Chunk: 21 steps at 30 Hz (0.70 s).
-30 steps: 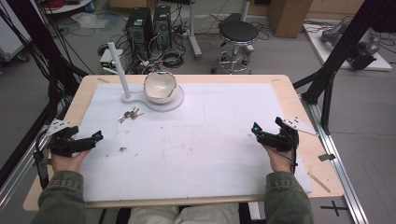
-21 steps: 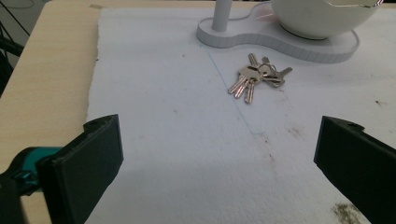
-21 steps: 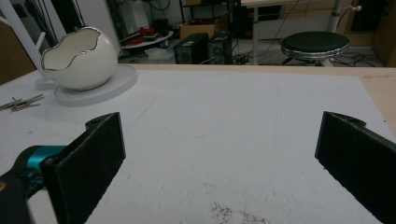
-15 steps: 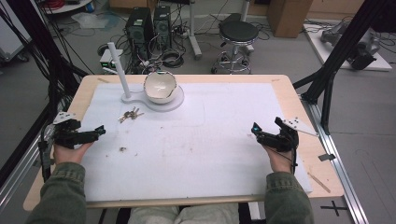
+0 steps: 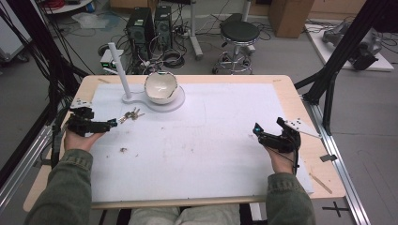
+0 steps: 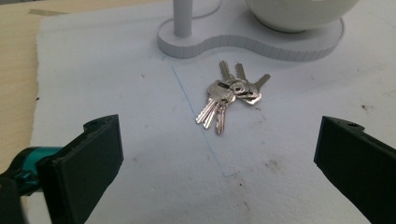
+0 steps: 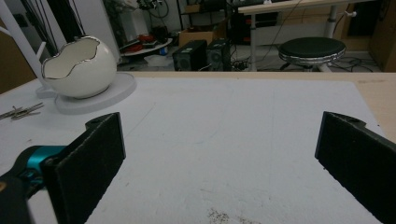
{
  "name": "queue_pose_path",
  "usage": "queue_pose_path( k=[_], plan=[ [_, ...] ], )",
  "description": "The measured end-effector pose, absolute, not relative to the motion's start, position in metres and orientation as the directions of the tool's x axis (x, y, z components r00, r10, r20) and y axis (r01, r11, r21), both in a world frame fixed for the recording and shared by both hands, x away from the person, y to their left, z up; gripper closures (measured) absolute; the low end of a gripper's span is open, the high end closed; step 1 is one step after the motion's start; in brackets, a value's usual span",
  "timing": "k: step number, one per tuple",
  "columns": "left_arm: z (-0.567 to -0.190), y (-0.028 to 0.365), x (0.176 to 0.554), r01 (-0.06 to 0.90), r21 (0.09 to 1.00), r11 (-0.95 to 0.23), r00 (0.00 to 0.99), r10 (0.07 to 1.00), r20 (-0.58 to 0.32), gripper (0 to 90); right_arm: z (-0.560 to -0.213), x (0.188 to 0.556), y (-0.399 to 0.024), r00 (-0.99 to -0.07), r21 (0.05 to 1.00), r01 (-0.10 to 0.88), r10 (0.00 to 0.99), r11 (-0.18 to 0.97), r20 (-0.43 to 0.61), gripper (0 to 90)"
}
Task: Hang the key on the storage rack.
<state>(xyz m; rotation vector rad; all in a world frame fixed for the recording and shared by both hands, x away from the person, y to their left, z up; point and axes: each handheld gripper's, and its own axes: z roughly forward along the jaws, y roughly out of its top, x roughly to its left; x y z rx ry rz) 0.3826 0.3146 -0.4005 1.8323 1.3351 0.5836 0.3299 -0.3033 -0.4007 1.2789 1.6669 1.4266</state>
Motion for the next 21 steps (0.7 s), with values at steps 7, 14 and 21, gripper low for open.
queue_pose_path(
  k=[7, 14, 21],
  plan=[
    [-0.404, 0.315, 0.399, 0.609, 0.779, -0.151, 0.338, 0.937, -0.082, 1.8, -0.400, 0.328, -0.303, -0.358, 0.961, 0.275, 0.923, -0.040, 0.141, 0.6],
    [-0.414, 0.314, 0.413, 0.638, 0.749, -0.182, 0.347, 0.936, -0.067, 1.8, -0.400, 0.328, -0.303, -0.359, 0.960, 0.276, 0.922, -0.043, 0.144, 0.6],
    [-0.408, 0.305, 0.432, 0.642, 0.720, -0.263, 0.410, 0.911, -0.032, 1.8, -0.400, 0.328, -0.303, -0.360, 0.961, 0.272, 0.923, -0.038, 0.139, 0.6]
  ],
)
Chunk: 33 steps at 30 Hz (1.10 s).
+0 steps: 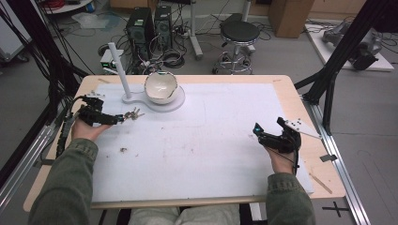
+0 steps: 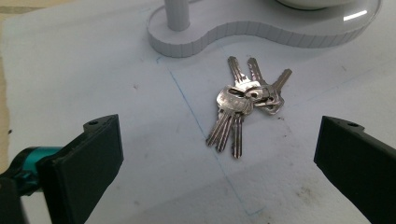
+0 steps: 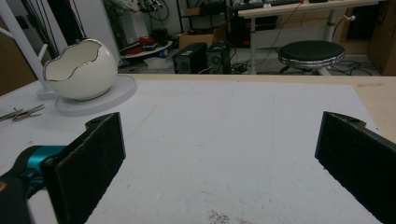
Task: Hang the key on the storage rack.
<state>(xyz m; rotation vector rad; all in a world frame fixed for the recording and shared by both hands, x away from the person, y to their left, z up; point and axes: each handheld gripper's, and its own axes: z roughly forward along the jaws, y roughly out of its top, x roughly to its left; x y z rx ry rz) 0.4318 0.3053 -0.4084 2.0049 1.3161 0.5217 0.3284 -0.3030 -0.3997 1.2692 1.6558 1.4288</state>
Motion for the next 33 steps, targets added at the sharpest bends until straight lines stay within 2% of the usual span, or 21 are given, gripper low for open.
queue_pose_path(
  k=[4, 7, 24, 29, 30, 31, 33],
  plan=[
    [-0.410, 0.302, 0.445, 0.666, 0.672, -0.322, 0.448, 0.894, -0.016, 1.8, -0.399, 0.328, -0.304, -0.359, 0.961, 0.272, 0.922, -0.045, 0.145, 0.6],
    [-0.411, 0.297, 0.457, 0.662, 0.661, -0.353, 0.504, 0.862, -0.044, 1.9, -0.399, 0.328, -0.304, -0.359, 0.961, 0.274, 0.922, -0.045, 0.146, 0.6],
    [-0.432, 0.290, 0.488, 0.748, 0.527, -0.404, 0.496, 0.868, -0.039, 2.4, -0.400, 0.329, -0.304, -0.378, 0.962, 0.271, 0.914, -0.043, 0.147, 0.6],
    [-0.427, 0.291, 0.486, 0.722, 0.559, -0.407, 0.507, 0.862, -0.028, 11.1, -0.400, 0.329, -0.304, -0.382, 0.962, 0.271, 0.913, -0.037, 0.143, 0.6],
    [-0.427, 0.291, 0.486, 0.714, 0.558, -0.422, 0.518, 0.855, -0.016, 14.9, -0.400, 0.329, -0.304, -0.383, 0.963, 0.269, 0.914, -0.032, 0.137, 0.6],
    [-0.427, 0.291, 0.485, 0.708, 0.554, -0.438, 0.524, 0.852, 0.004, 23.9, -0.400, 0.329, -0.303, -0.386, 0.963, 0.270, 0.913, -0.027, 0.134, 0.6],
    [-0.427, 0.291, 0.485, 0.710, 0.552, -0.436, 0.523, 0.852, 0.000, 25.6, -0.400, 0.329, -0.303, -0.385, 0.961, 0.273, 0.913, -0.030, 0.138, 0.6]
  ],
)
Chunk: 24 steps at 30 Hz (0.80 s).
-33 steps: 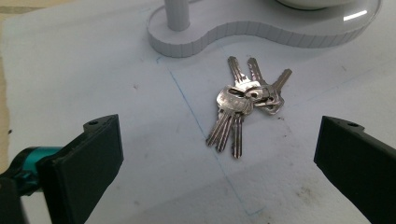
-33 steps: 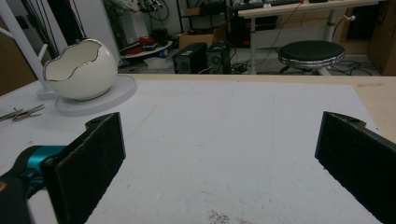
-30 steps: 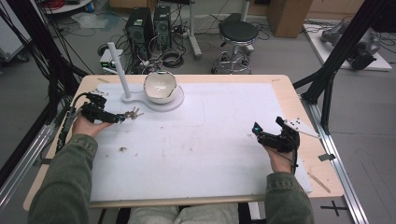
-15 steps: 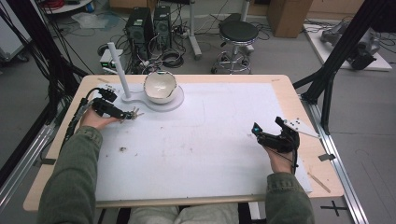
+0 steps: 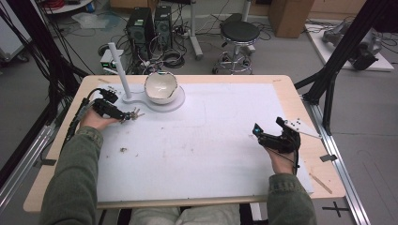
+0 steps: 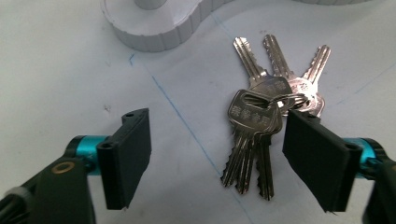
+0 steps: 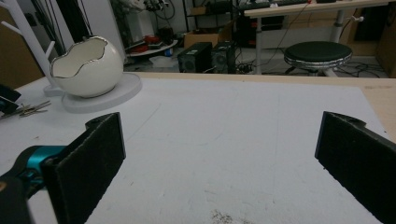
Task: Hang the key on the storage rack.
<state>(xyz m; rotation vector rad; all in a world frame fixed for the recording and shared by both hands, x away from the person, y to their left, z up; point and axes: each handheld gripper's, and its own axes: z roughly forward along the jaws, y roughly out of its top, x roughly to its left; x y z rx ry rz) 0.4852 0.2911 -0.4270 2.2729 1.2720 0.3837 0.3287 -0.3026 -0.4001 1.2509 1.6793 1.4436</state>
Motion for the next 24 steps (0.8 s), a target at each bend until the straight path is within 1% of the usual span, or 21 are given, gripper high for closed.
queue_pose_path(
  k=[1, 2, 3, 4, 5, 7, 10, 11, 12, 13, 14, 15, 16, 17, 18, 19, 20, 21, 24],
  plan=[
    [-0.427, 0.291, 0.485, 0.712, 0.551, -0.435, 0.522, 0.853, -0.001, 27.2, -0.400, 0.329, -0.303, -0.384, 0.962, 0.271, 0.914, -0.026, 0.133, 0.6],
    [-0.428, 0.290, 0.485, 0.711, 0.549, -0.440, 0.528, 0.849, -0.003, 30.8, -0.400, 0.329, -0.303, -0.386, 0.963, 0.268, 0.914, -0.022, 0.128, 0.6],
    [-0.428, 0.289, 0.485, 0.709, 0.547, -0.445, 0.532, 0.847, -0.001, 30.8, -0.400, 0.329, -0.303, -0.386, 0.963, 0.268, 0.914, -0.022, 0.128, 0.6],
    [-0.429, 0.288, 0.485, 0.707, 0.546, -0.451, 0.538, 0.843, 0.000, 33.3, -0.400, 0.330, -0.303, -0.385, 0.963, 0.268, 0.914, -0.023, 0.129, 0.6],
    [-0.430, 0.287, 0.485, 0.706, 0.543, -0.455, 0.543, 0.840, -0.003, 33.3, -0.400, 0.330, -0.303, -0.385, 0.963, 0.268, 0.914, -0.023, 0.129, 0.6],
    [-0.430, 0.287, 0.485, 0.705, 0.546, -0.452, 0.547, 0.837, -0.012, 36.1, -0.400, 0.329, -0.303, -0.385, 0.963, 0.268, 0.914, -0.024, 0.130, 0.6],
    [-0.428, 0.285, 0.484, 0.713, 0.546, -0.439, 0.538, 0.843, -0.025, 55.7, -0.400, 0.329, -0.302, -0.390, 0.962, 0.272, 0.912, -0.022, 0.131, 0.6],
    [-0.428, 0.285, 0.484, 0.713, 0.546, -0.439, 0.538, 0.843, -0.025, 65.1, -0.400, 0.329, -0.302, -0.390, 0.962, 0.272, 0.912, -0.022, 0.131, 0.6],
    [-0.427, 0.285, 0.484, 0.715, 0.547, -0.435, 0.535, 0.844, -0.029, 71.8, -0.400, 0.329, -0.302, -0.389, 0.962, 0.271, 0.912, -0.021, 0.130, 0.6],
    [-0.427, 0.286, 0.484, 0.715, 0.549, -0.434, 0.539, 0.842, -0.036, 71.8, -0.400, 0.329, -0.302, -0.389, 0.962, 0.271, 0.912, -0.021, 0.130, 0.6],
    [-0.426, 0.286, 0.483, 0.712, 0.549, -0.437, 0.540, 0.841, -0.032, 75.4, -0.400, 0.329, -0.303, -0.391, 0.963, 0.270, 0.912, -0.018, 0.127, 0.6],
    [-0.425, 0.287, 0.483, 0.706, 0.553, -0.442, 0.545, 0.838, -0.026, 75.4, -0.400, 0.329, -0.303, -0.391, 0.963, 0.270, 0.912, -0.018, 0.127, 0.6],
    [-0.425, 0.288, 0.483, 0.706, 0.555, -0.440, 0.545, 0.838, -0.029, 79.5, -0.400, 0.328, -0.303, -0.390, 0.964, 0.266, 0.912, -0.020, 0.126, 0.6],
    [-0.424, 0.289, 0.481, 0.700, 0.560, -0.443, 0.547, 0.837, -0.021, 79.5, -0.400, 0.328, -0.303, -0.390, 0.964, 0.266, 0.912, -0.020, 0.126, 0.6],
    [-0.422, 0.291, 0.480, 0.699, 0.568, -0.434, 0.537, 0.844, -0.015, 85.7, -0.400, 0.328, -0.303, -0.387, 0.962, 0.270, 0.912, -0.024, 0.131, 0.6],
    [-0.420, 0.294, 0.480, 0.698, 0.575, -0.427, 0.531, 0.847, -0.015, 85.7, -0.400, 0.328, -0.303, -0.387, 0.962, 0.270, 0.912, -0.024, 0.131, 0.6],
    [-0.419, 0.296, 0.479, 0.697, 0.578, -0.425, 0.523, 0.852, -0.003, 88.0, -0.400, 0.328, -0.303, -0.389, 0.962, 0.270, 0.912, -0.024, 0.132, 0.6],
    [-0.420, 0.299, 0.478, 0.707, 0.568, -0.422, 0.520, 0.854, -0.013, 88.9, -0.400, 0.329, -0.303, -0.388, 0.962, 0.271, 0.912, -0.024, 0.132, 0.6],
    [-0.422, 0.299, 0.476, 0.699, 0.575, -0.424, 0.526, 0.850, -0.012, 88.9, -0.400, 0.329, -0.302, -0.391, 0.962, 0.273, 0.911, -0.023, 0.133, 0.6]
  ],
)
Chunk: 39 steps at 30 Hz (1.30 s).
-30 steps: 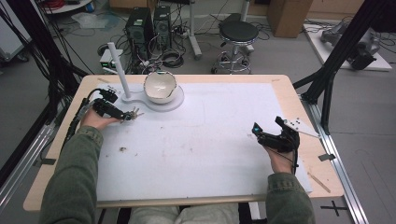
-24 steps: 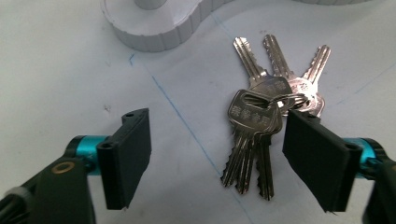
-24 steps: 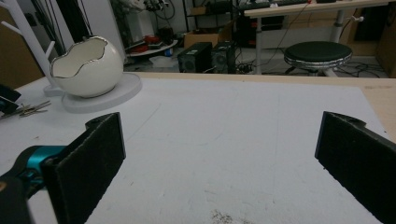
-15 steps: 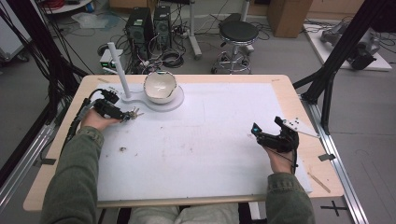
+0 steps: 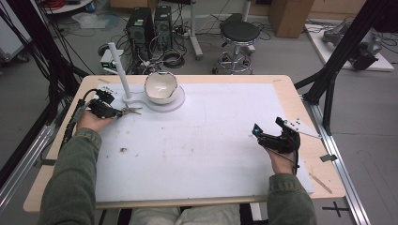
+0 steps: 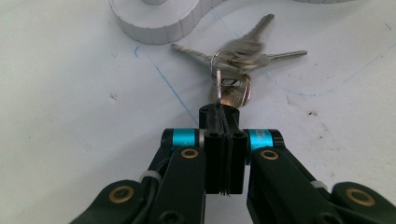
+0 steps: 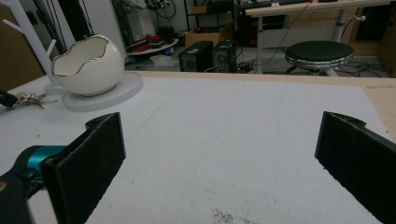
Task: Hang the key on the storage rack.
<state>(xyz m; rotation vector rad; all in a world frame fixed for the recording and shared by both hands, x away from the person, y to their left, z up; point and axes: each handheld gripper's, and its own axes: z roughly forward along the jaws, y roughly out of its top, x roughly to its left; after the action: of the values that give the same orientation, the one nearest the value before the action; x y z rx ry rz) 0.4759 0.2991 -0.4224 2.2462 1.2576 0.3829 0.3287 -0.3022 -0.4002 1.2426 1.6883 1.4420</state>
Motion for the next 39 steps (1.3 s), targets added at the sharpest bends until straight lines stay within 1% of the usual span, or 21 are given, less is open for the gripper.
queue_pose_path(
  k=[7, 13, 21, 24, 31, 39],
  plan=[
    [-0.422, 0.296, 0.474, 0.686, 0.571, -0.451, 0.532, 0.846, 0.029, 88.9, -0.400, 0.328, -0.302, -0.389, 0.961, 0.275, 0.912, -0.019, 0.129, 0.6],
    [-0.414, 0.298, 0.471, 0.675, 0.589, -0.443, 0.531, 0.847, 0.028, 88.9, -0.400, 0.329, -0.302, -0.389, 0.961, 0.277, 0.912, -0.022, 0.133, 0.6],
    [-0.395, 0.300, 0.461, 0.624, 0.652, -0.431, 0.543, 0.839, 0.036, 88.9, -0.400, 0.328, -0.303, -0.386, 0.961, 0.274, 0.913, -0.025, 0.134, 0.6],
    [-0.383, 0.300, 0.454, 0.585, 0.687, -0.431, 0.555, 0.830, 0.048, 88.9, -0.400, 0.328, -0.303, -0.386, 0.962, 0.273, 0.913, -0.025, 0.133, 0.6],
    [-0.371, 0.301, 0.444, 0.549, 0.720, -0.425, 0.568, 0.822, 0.052, 88.8, -0.400, 0.328, -0.303, -0.387, 0.962, 0.272, 0.912, -0.025, 0.133, 0.6],
    [-0.346, 0.301, 0.433, 0.489, 0.768, -0.414, 0.574, 0.815, 0.074, 88.9, -0.400, 0.329, -0.303, -0.388, 0.962, 0.271, 0.912, -0.027, 0.135, 0.6]
  ],
)
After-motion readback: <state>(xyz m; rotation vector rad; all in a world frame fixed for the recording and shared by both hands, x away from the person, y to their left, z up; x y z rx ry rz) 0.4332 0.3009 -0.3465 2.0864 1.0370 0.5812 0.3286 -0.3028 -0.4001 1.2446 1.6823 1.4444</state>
